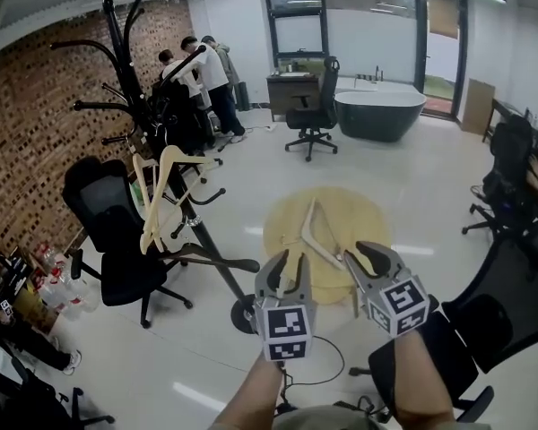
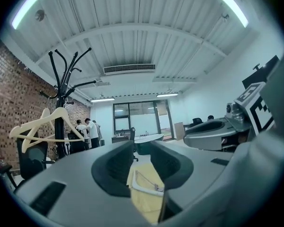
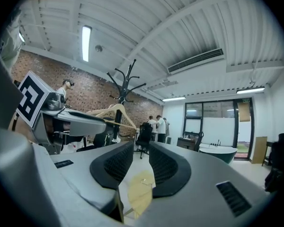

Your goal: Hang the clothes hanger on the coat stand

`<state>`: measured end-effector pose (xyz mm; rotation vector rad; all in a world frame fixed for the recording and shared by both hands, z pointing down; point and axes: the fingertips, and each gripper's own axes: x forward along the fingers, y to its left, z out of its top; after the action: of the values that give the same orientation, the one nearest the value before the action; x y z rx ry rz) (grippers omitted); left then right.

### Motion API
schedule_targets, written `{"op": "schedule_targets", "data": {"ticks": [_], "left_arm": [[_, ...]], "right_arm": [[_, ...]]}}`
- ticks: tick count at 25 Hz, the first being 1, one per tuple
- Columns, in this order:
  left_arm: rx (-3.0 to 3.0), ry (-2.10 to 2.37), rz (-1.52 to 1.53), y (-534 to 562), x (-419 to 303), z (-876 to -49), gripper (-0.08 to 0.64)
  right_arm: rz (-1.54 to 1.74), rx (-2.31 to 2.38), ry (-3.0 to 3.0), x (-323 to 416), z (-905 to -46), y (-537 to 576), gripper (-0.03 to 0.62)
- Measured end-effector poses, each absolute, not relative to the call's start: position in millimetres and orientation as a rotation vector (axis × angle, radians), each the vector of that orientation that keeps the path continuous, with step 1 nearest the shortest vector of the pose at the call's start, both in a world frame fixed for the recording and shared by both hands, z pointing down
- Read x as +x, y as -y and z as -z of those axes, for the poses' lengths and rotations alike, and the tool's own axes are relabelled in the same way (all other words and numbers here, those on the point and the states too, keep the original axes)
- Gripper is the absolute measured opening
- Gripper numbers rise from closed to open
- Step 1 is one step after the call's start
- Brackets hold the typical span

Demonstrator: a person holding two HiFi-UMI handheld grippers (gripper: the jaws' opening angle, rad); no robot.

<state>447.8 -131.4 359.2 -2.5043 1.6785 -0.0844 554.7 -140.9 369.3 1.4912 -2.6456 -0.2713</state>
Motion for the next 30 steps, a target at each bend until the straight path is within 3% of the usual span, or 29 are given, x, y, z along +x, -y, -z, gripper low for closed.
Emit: {"op": "schedule_targets", "data": {"ticks": [6, 14, 27, 30], "left_arm": [[-2.525, -1.698, 0.134, 171.3, 416.5, -381.4, 0.113], [-2.479, -1.789, 0.178, 320.2, 518.5, -365.4, 0.114], [-2.475, -1.947, 0.156, 437.5, 539.4, -408.8, 0.116], [-2.503, -1.969, 0.18, 458.7, 533.5, -428.5, 0.115]], "right_arm": [[0.185, 1.454, 2.636, 518.4, -400.1, 189.7, 0.075], [0.09, 1.356, 2.721, 612.1, -393.2, 355.6, 0.083], [0.015, 1.161, 2.694, 614.6, -453.0, 478.1, 0.086], [-0.045, 1.158, 2.67, 610.3, -473.3, 499.8, 0.122]]}}
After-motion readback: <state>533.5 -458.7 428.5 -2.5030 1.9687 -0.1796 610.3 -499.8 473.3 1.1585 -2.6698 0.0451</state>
